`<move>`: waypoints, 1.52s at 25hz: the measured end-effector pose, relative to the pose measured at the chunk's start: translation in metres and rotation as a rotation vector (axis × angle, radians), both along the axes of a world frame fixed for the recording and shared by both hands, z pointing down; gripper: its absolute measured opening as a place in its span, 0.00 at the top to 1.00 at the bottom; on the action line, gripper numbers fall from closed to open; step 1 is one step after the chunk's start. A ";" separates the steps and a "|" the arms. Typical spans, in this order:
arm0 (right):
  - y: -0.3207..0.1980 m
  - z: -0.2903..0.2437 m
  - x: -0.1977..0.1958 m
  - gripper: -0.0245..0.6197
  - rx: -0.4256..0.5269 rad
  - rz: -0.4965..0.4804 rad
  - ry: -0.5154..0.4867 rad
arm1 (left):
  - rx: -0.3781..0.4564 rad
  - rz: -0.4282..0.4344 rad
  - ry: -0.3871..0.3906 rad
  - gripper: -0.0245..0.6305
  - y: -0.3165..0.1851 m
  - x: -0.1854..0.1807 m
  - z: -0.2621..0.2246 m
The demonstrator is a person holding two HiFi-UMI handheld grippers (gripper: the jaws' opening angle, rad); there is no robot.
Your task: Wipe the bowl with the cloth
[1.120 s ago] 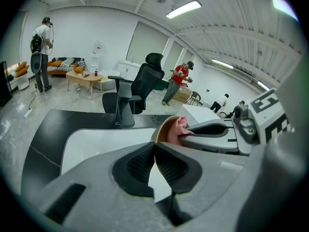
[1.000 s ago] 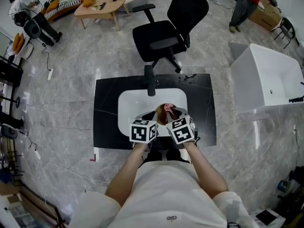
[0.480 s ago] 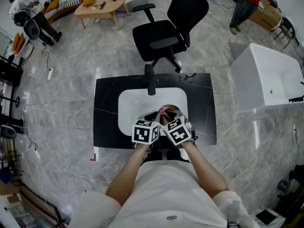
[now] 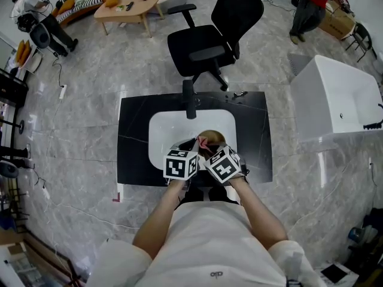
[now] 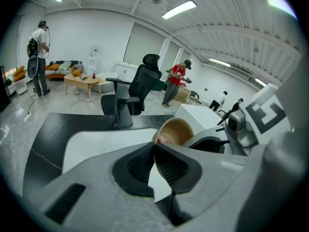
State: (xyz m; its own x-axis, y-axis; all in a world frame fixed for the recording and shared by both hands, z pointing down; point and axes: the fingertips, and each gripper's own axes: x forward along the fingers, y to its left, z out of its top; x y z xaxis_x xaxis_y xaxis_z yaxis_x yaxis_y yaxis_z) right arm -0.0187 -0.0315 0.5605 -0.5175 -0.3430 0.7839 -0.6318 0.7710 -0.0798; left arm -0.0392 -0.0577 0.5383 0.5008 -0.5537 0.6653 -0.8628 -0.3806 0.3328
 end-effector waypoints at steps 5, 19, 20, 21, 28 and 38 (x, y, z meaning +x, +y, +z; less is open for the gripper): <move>-0.002 0.000 0.009 0.91 -0.004 0.001 0.010 | -0.001 -0.022 0.003 0.93 -0.001 -0.007 -0.001; -0.028 -0.021 0.039 0.91 0.210 -0.002 0.159 | -0.006 -0.026 -0.007 0.93 -0.002 -0.007 -0.001; -0.028 -0.022 0.039 0.91 0.239 -0.029 0.184 | -0.006 -0.022 -0.010 0.93 -0.001 -0.006 -0.001; -0.028 -0.023 0.038 0.91 0.269 -0.054 0.208 | -0.006 -0.018 -0.013 0.93 -0.001 -0.005 -0.001; -0.029 -0.027 0.030 0.91 0.490 -0.249 0.374 | -0.016 0.016 -0.034 0.93 0.001 0.000 0.002; -0.028 -0.027 0.026 0.91 0.614 -0.389 0.479 | -0.041 0.068 -0.033 0.94 0.006 0.009 0.006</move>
